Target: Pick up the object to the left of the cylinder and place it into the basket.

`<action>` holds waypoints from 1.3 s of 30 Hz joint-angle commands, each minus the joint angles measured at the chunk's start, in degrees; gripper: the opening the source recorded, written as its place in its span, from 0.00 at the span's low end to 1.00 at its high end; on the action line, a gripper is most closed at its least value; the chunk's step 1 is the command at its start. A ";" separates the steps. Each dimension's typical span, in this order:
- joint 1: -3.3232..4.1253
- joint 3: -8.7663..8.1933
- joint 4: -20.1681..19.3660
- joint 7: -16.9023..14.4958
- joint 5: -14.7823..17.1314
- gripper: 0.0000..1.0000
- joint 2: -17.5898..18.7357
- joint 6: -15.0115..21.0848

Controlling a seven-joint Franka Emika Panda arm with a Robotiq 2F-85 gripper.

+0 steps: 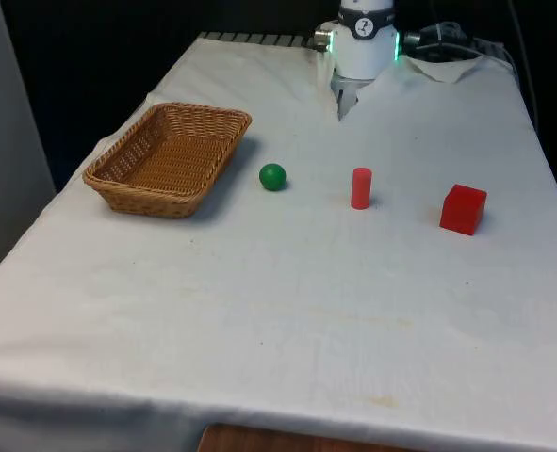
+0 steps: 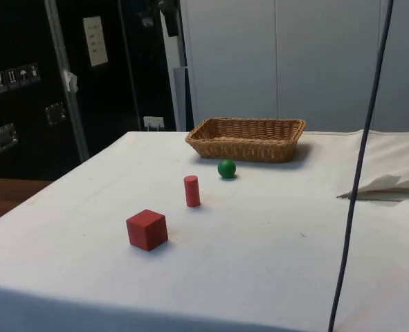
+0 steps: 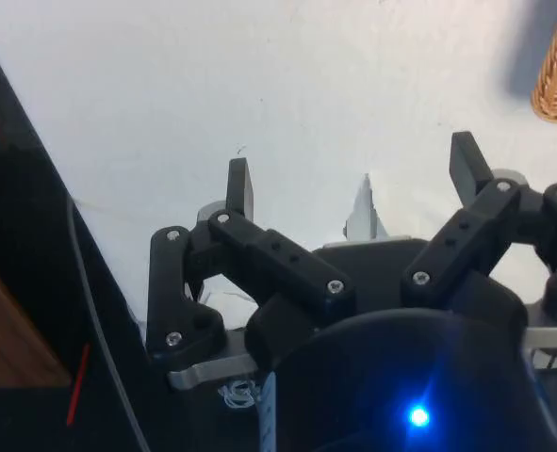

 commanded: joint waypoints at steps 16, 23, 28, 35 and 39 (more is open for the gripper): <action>0.11 2.46 -0.06 3.04 1.43 1.00 2.81 5.96; 0.17 3.95 -1.38 4.98 1.60 1.00 3.84 8.88; 0.17 5.16 -3.27 6.59 1.60 1.00 4.53 11.40; 0.11 6.53 -4.98 8.31 1.66 1.00 5.50 14.15; 0.11 7.62 -5.96 9.80 1.72 1.00 6.53 16.33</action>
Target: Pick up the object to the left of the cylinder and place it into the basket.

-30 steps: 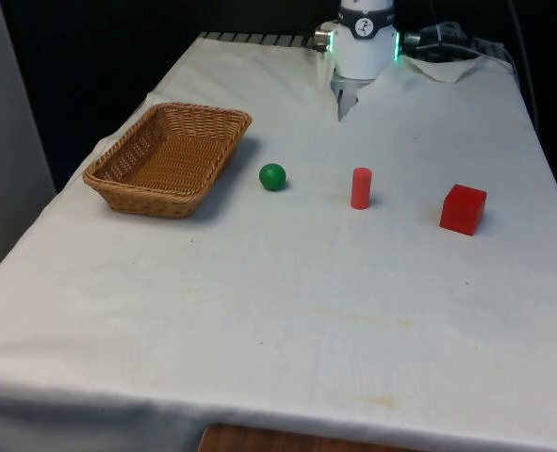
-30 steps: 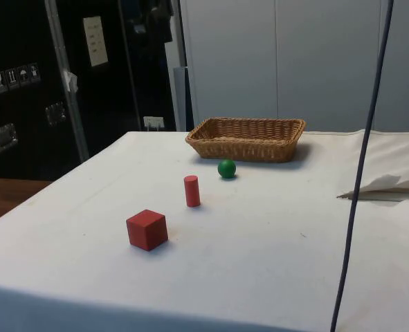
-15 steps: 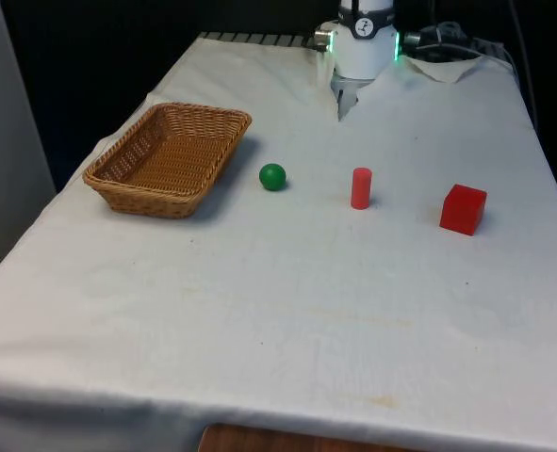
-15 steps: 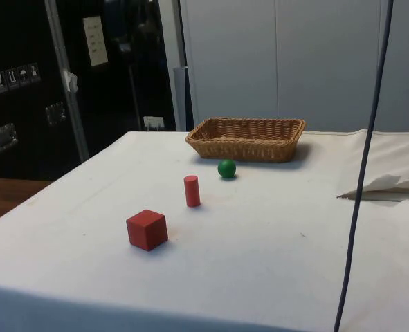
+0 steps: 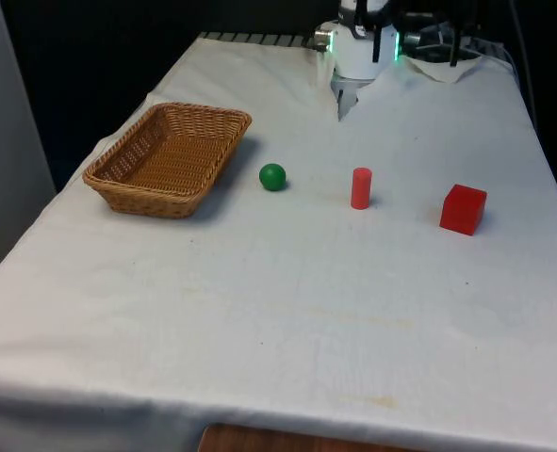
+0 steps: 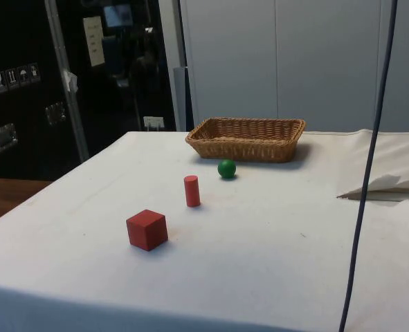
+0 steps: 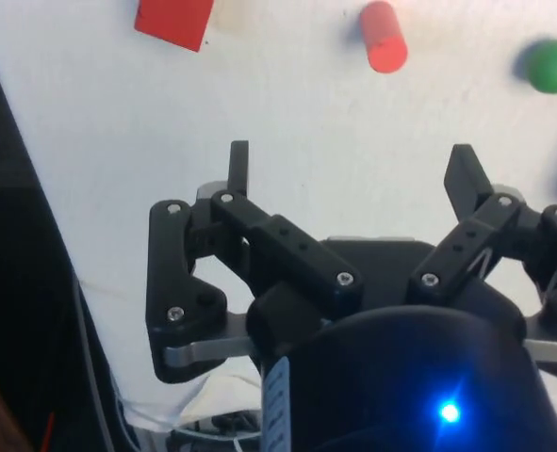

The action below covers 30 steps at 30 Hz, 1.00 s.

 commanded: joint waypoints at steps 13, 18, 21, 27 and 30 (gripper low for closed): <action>0.17 3.44 -2.46 4.41 0.34 1.00 3.72 6.88; 0.29 4.81 -3.04 5.96 0.17 1.00 5.16 8.77; 0.29 5.73 -3.32 6.88 0.00 1.00 5.96 9.80; 0.40 7.33 -3.50 8.59 -0.17 1.00 7.62 11.52; 0.34 8.25 -3.50 9.51 -0.23 1.00 8.59 12.32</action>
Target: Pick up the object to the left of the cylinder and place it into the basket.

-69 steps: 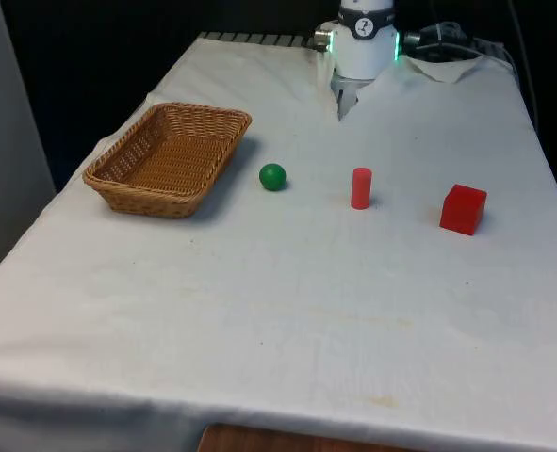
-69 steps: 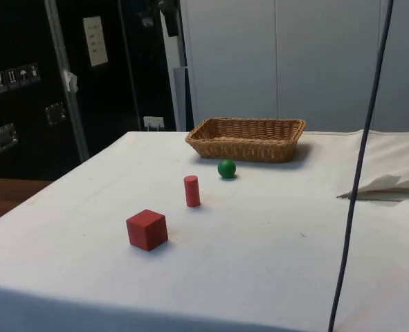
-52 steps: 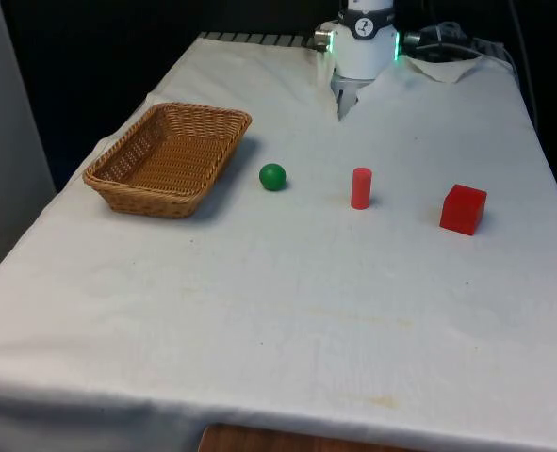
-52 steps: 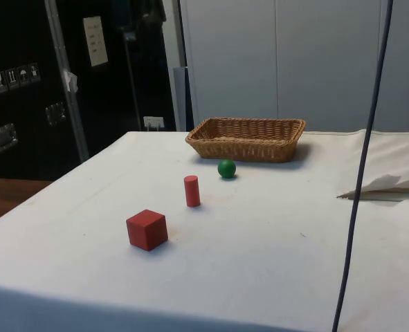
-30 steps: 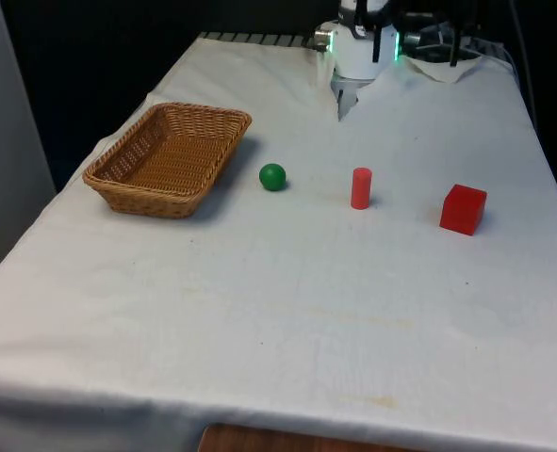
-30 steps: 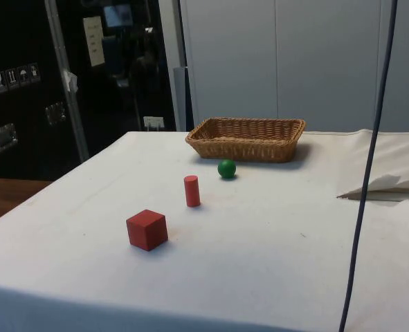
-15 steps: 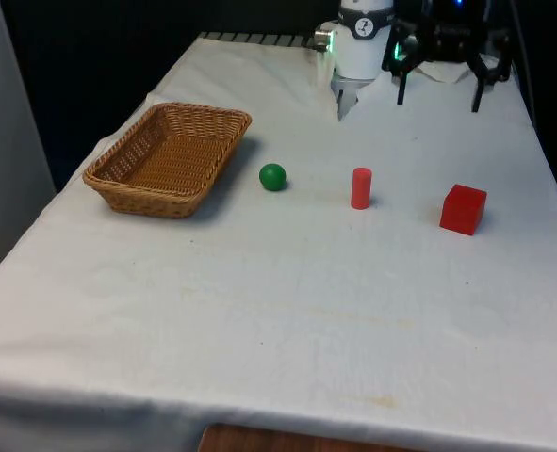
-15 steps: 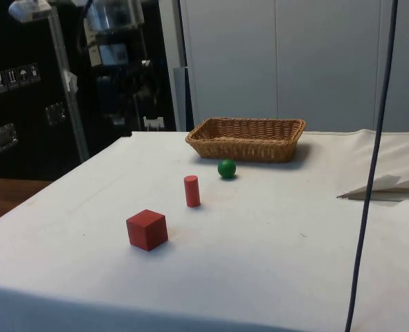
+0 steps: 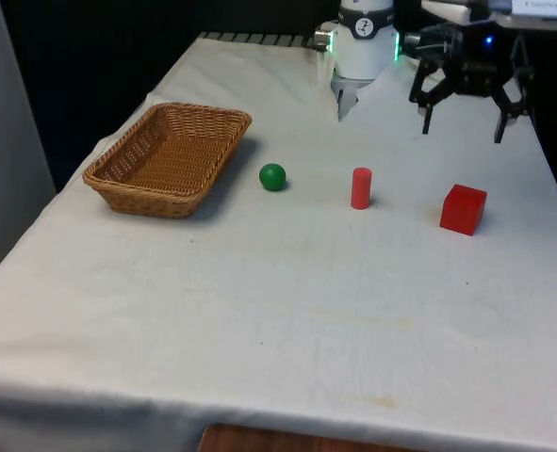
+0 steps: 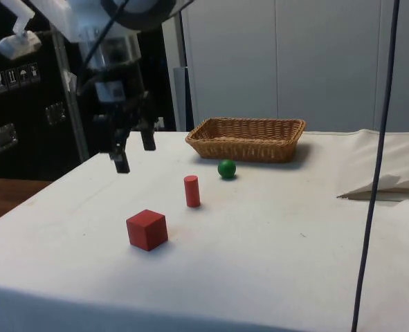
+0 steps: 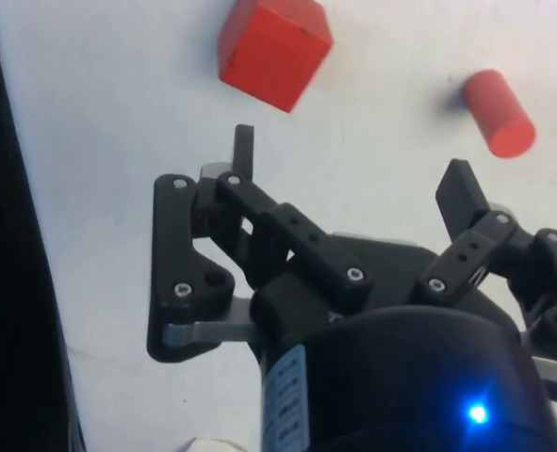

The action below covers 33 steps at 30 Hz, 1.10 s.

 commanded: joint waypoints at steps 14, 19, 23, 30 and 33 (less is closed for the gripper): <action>0.17 2.46 -0.63 5.50 0.29 1.00 4.18 5.27; 0.17 3.50 -1.66 8.08 0.23 1.00 5.10 8.08; 0.17 4.18 -2.41 9.74 0.17 1.00 5.67 10.03; 0.23 4.87 -3.15 12.15 0.06 1.00 6.70 12.72; 0.23 5.16 -3.27 13.64 -0.06 1.00 7.56 14.32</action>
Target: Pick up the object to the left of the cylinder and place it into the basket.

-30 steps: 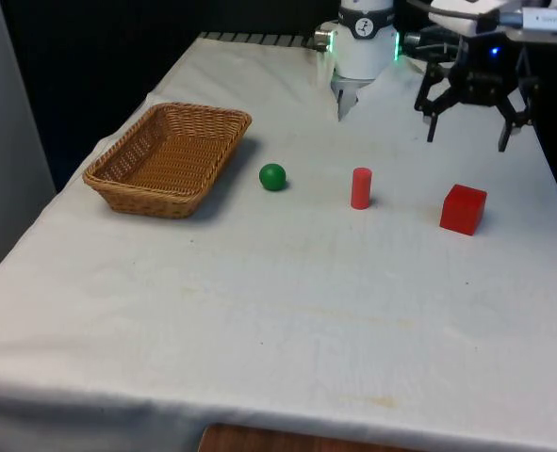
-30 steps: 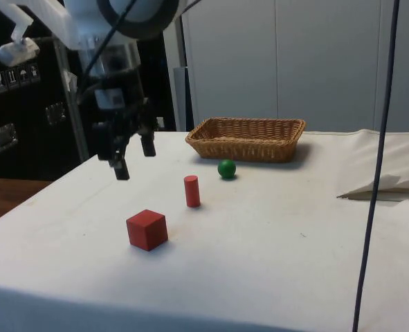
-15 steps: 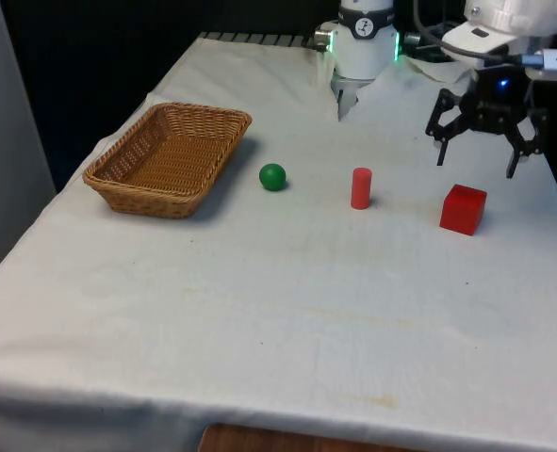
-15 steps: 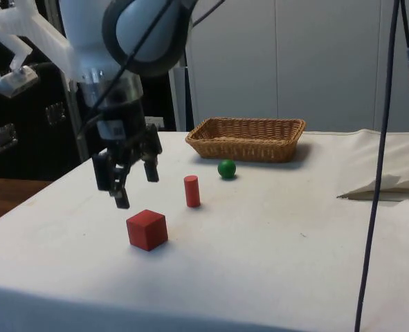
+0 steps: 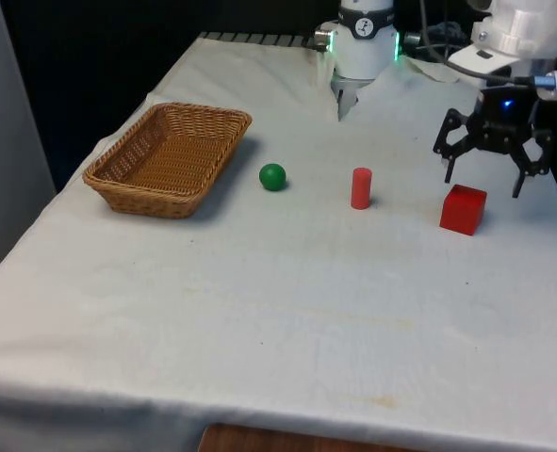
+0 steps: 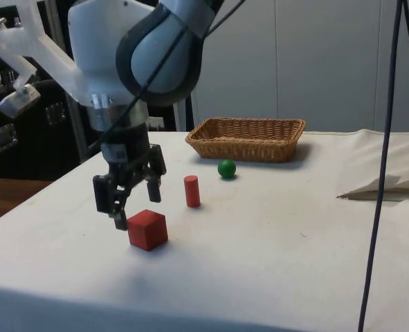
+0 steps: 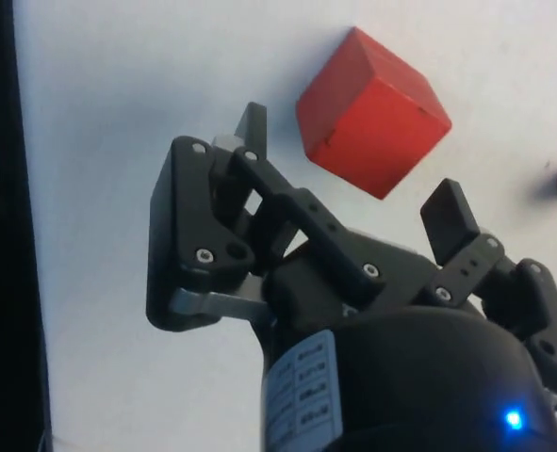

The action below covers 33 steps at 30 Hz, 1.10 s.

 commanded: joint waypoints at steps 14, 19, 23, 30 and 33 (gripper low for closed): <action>-0.23 -0.69 -1.49 2.64 -0.11 1.00 3.78 7.56; 0.11 -0.86 -2.23 3.44 -0.46 1.00 4.07 9.28; 0.00 -0.63 -2.01 3.90 -0.80 1.00 4.18 9.00; 0.06 -0.40 -1.78 4.41 -0.92 1.00 4.30 8.88; 0.11 -0.34 -1.66 4.76 -0.97 1.00 4.35 8.88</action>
